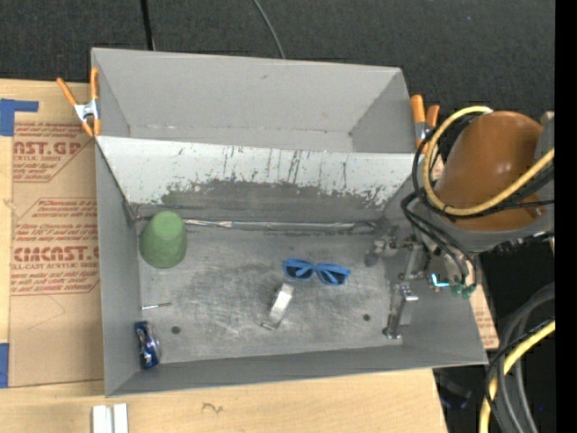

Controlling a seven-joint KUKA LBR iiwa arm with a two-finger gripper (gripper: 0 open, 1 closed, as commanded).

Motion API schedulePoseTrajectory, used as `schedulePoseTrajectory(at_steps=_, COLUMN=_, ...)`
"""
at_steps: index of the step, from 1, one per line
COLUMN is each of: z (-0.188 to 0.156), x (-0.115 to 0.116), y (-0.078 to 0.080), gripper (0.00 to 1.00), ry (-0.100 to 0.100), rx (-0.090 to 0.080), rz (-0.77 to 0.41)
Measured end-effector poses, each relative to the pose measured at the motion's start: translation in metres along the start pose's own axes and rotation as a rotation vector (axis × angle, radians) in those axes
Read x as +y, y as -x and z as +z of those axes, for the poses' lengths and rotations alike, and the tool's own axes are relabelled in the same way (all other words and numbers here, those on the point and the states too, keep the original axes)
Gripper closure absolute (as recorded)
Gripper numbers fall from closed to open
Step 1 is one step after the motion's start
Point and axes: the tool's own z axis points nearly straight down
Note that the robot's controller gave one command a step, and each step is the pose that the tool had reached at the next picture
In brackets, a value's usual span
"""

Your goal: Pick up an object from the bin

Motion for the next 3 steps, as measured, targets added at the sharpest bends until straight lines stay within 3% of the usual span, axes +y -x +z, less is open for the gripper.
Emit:
schedulePoseTrajectory(at_steps=1, z=0.13, x=0.031, y=0.074, gripper=0.0, ry=-0.001, rx=-0.015, rz=-0.313)
schedulePoseTrajectory(at_steps=2, z=0.127, x=0.031, y=0.074, gripper=1.0, ry=-0.002, rx=-0.018, rz=-0.312)
schedulePoseTrajectory(at_steps=3, z=-0.047, x=-0.034, y=0.021, gripper=1.0, ry=-0.007, rx=-0.013, rz=-0.648)
